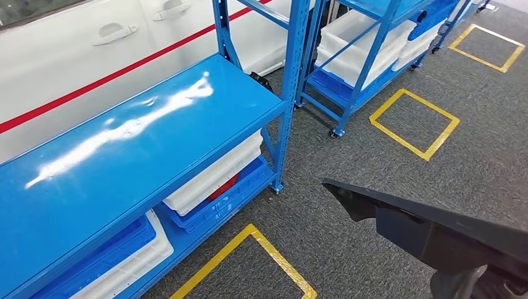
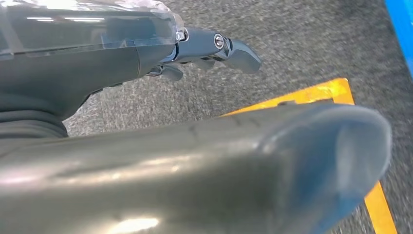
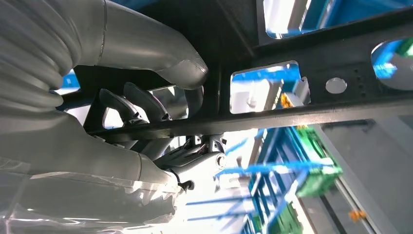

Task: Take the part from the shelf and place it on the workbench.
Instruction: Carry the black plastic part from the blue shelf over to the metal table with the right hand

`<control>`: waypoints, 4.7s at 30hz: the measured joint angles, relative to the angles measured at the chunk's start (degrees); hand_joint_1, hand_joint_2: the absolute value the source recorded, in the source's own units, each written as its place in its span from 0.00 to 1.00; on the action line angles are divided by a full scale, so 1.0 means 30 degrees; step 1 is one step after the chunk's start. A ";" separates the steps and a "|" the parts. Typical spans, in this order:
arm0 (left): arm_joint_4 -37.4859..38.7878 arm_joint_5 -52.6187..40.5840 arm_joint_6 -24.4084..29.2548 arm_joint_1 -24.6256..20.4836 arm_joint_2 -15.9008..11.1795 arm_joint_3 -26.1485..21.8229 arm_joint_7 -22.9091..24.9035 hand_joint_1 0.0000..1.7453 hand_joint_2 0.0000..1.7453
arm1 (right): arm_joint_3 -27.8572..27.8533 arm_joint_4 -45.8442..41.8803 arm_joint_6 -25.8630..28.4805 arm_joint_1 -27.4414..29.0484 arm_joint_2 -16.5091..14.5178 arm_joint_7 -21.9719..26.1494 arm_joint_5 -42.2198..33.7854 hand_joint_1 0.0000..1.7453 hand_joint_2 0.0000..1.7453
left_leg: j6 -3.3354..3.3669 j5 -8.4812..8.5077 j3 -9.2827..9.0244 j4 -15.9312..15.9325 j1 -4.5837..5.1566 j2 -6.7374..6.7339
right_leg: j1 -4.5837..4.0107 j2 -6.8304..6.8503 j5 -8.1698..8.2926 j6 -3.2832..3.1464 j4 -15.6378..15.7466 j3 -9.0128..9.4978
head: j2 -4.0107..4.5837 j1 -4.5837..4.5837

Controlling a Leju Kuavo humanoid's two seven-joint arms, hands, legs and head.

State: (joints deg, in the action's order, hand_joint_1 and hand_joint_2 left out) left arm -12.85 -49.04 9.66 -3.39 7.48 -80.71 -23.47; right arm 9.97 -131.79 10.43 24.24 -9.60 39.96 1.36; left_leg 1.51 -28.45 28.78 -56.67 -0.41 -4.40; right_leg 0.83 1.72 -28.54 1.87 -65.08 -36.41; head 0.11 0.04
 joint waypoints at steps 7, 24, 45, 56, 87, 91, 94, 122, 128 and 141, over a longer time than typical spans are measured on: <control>0.0000 -0.0045 0.0024 -0.0095 0.0080 0.0000 0.0022 0.00 0.00 | -0.0102 -0.0534 0.0011 0.0243 -0.0266 0.0018 0.0135 1.00 1.00 | -0.0645 -0.0732 -0.0332 -0.0403 0.0078 -0.0234 | -0.0048 0.0130 0.0742 -0.0784 0.2549 0.1393 | 0.0000 -0.0044; 0.0000 -0.0191 0.0009 -0.0030 0.0078 -0.0009 0.0261 0.00 0.00 | -0.0164 -0.1099 0.0760 0.0666 -0.0494 -0.0047 0.0606 1.00 1.00 | -0.0167 0.0026 0.0130 -0.0216 -0.0225 0.1777 | 0.0043 -0.1344 -0.0301 0.0020 0.0133 -0.0133 | 0.0000 0.0064; 0.0000 -0.0282 -0.0075 -0.0022 0.0107 -0.0009 0.0399 0.00 0.00 | -0.0219 -0.1226 0.1526 0.0724 -0.0494 -0.0118 0.0982 1.00 1.00 | -0.0797 -0.1544 0.1693 -0.4133 -0.0058 0.1525 | -0.0201 -0.1958 0.0770 -0.1128 0.2232 0.1169 | 0.0000 -0.0004; 0.0000 -0.0331 -0.0171 -0.0065 0.0093 -0.0016 0.0486 0.00 0.00 | -0.0219 -0.1232 0.2035 0.0717 -0.0408 -0.0120 0.1122 1.00 1.00 | 0.0104 0.0211 0.0287 -0.0151 -0.0004 0.1241 | -0.0085 -0.0950 -0.1253 -0.0142 -0.1735 -0.1060 | 0.0000 0.0140; -0.0007 -0.0570 -0.0912 -0.0027 0.0085 -0.0011 0.0580 0.00 0.00 | 0.0390 -0.1226 0.3460 0.0675 0.0167 -0.0220 0.1805 1.00 1.00 | 0.0008 0.0221 0.0351 -0.0164 -0.0016 0.1136 | -0.0057 -0.0848 -0.1434 -0.0001 -0.2141 -0.1238 | 0.0000 0.0100; -0.0007 -0.0566 -0.1080 -0.0039 0.0095 -0.0011 0.0441 0.00 0.00 | 0.0512 -0.1226 0.3792 0.0704 0.0344 -0.0233 0.1905 1.00 1.00 | -0.0068 0.0058 0.0226 -0.0171 0.0014 0.0035 | 0.0016 -0.0278 -0.0323 0.0076 -0.1102 -0.0580 | 0.0000 0.0098; -0.0007 -0.0568 -0.1091 -0.0065 0.0104 -0.0009 0.0412 0.00 0.00 | 0.0623 -0.1224 0.3818 0.0692 0.0428 -0.0235 0.1940 1.00 1.00 | -0.0320 -0.0148 -0.0003 -0.0167 0.0114 -0.0529 | -0.0191 0.0716 0.0618 -0.0280 0.1967 0.1108 | 0.0000 0.0089; -0.0007 -0.0577 -0.1122 -0.0055 0.0093 -0.0031 0.0896 0.00 0.00 | 0.1756 -0.1148 0.5807 0.0621 0.1497 -0.0328 0.2515 1.00 1.00 | -0.0147 0.0057 0.0330 -0.0256 -0.0078 0.0014 | -0.0013 -0.0038 -0.0115 -0.0012 -0.0652 -0.0349 | 0.0000 0.0138; -0.0007 -0.0656 -0.1390 -0.0176 0.0089 -0.0031 0.0732 0.00 0.00 | 0.1807 -0.1155 0.5839 0.0619 0.1625 -0.0337 0.2575 1.00 1.00 | -0.0697 -0.0380 -0.0144 -0.0306 0.0075 -0.0977 | -0.0300 0.0491 0.0597 -0.0774 0.2183 0.1105 | 0.0000 0.0100; -0.0007 0.1069 -0.0982 -0.0345 0.0071 -0.0991 0.0056 0.00 0.00 | 0.2679 0.0105 0.3160 -0.1214 0.1557 -0.0067 0.2045 1.00 1.00 | -0.0603 0.0042 0.0755 -0.0696 -0.0054 0.3087 | -0.0086 -0.2958 0.0661 -0.0762 0.1916 0.0907 | 0.0000 -0.0046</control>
State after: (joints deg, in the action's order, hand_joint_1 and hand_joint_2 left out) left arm -12.87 -45.83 6.71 -4.43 7.69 -83.69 -23.30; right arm 18.00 -131.48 19.91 20.60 -4.93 39.76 7.49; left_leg -0.30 -28.33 31.05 -58.76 -0.57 4.86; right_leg 0.57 -7.15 -26.55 -0.41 -59.34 -33.69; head 0.11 -0.10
